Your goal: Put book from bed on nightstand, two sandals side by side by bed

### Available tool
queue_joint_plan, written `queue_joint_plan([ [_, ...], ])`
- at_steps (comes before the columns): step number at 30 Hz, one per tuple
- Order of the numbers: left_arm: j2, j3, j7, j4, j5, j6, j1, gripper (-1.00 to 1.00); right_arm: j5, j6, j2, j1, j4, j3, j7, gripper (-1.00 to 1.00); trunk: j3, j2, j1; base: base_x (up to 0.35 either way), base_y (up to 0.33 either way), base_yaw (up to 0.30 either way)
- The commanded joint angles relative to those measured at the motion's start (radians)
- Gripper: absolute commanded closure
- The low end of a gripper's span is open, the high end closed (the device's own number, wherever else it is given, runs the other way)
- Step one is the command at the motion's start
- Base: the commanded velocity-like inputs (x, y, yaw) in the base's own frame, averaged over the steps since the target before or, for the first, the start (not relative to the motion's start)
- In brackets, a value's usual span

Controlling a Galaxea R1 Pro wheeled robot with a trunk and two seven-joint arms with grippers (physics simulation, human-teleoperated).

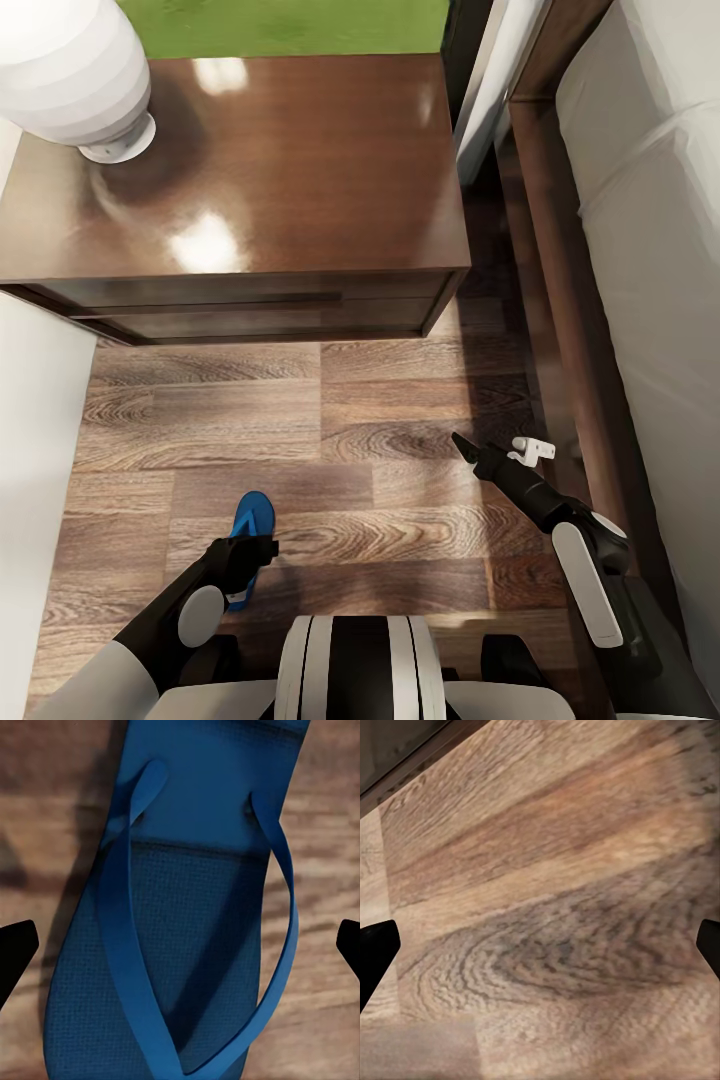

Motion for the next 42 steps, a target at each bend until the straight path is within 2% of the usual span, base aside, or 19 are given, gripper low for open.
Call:
queue_joint_plan([
  [1,0.001,-0.003,-0.002,-0.001,-0.002,-0.002,0.000,-1.00,-0.001,0.006,0.000,0.000,0.000,-0.053,-0.003,-1.00,0.000,0.000,0.000,0.000,0.000,0.000],
  [30,0.001,-0.008,-0.003,-0.001,-0.002,-0.002,0.000,-1.00,-0.001,0.006,0.000,-0.001,0.000,-0.053,-0.003,-1.00,0.000,0.000,0.000,0.000,0.000,0.000],
  [42,-0.002,-0.011,-0.039,0.000,-0.002,-0.005,0.000,-1.00,-0.001,0.006,0.000,0.000,0.000,-0.053,-0.003,-1.00,0.000,0.000,0.000,0.000,0.000,0.000],
])
